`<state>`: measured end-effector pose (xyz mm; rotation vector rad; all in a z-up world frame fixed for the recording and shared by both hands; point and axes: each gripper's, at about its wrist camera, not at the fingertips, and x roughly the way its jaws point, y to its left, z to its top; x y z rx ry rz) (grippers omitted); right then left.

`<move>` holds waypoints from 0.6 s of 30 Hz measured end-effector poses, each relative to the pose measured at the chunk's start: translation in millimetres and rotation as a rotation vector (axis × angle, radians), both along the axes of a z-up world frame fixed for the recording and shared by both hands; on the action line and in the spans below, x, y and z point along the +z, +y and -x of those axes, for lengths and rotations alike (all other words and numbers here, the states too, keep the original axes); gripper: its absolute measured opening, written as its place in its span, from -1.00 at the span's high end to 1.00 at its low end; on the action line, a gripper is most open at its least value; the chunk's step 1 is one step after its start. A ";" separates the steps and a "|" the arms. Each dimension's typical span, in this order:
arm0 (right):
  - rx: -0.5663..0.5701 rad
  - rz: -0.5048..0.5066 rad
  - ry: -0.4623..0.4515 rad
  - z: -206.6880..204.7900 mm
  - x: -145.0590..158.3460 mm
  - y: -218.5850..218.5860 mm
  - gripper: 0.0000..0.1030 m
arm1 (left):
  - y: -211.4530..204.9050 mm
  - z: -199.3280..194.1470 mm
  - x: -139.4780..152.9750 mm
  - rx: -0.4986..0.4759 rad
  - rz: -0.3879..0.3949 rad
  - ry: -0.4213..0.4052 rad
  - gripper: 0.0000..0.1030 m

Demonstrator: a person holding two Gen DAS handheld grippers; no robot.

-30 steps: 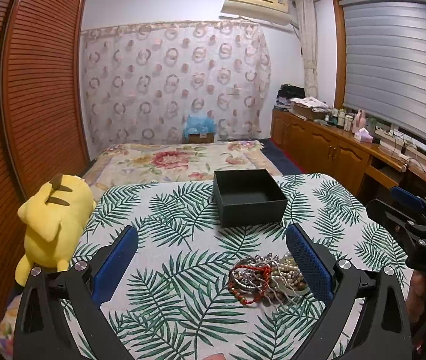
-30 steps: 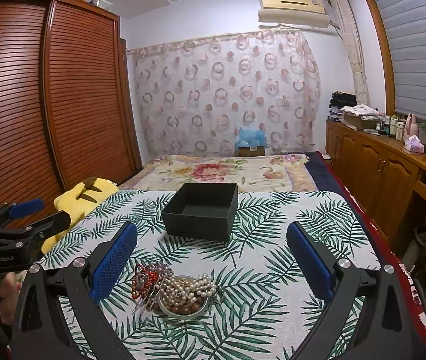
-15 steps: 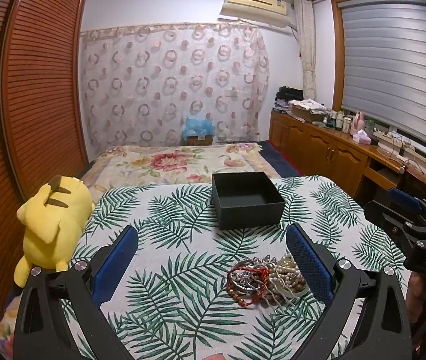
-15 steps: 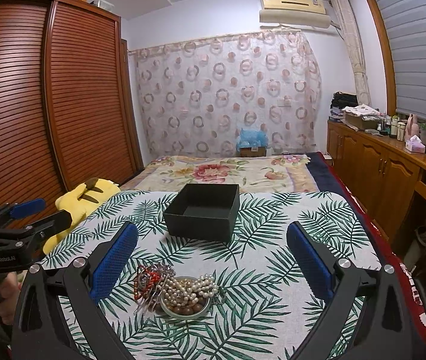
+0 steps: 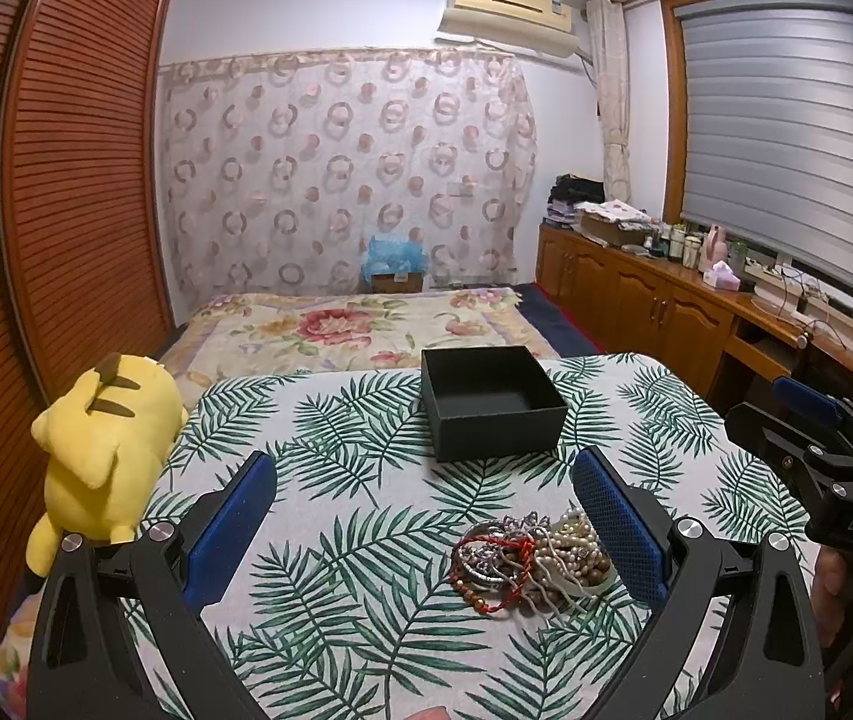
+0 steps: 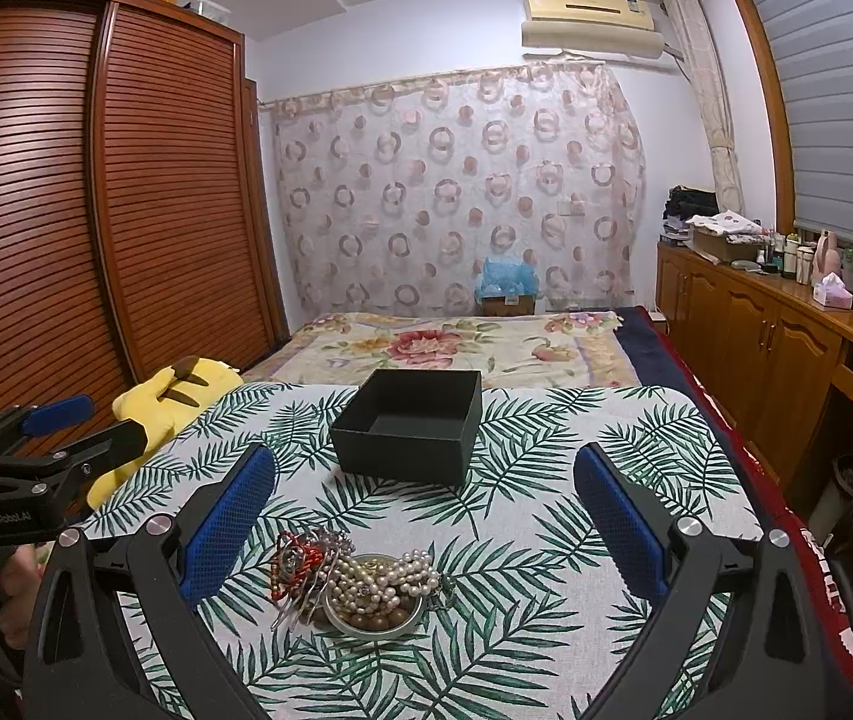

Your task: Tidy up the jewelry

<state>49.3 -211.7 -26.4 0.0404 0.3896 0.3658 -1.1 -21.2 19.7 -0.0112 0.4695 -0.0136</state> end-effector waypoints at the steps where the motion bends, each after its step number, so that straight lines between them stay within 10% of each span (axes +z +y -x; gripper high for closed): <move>1: -0.001 0.000 0.000 0.0 0.0 0.2 -0.95 | -2.0 0.4 0.5 0.000 0.000 0.000 -0.85; 18: 0.002 -0.001 -0.001 0.8 0.4 0.8 -0.95 | -1.1 1.2 -0.5 0.000 0.004 -0.003 -0.85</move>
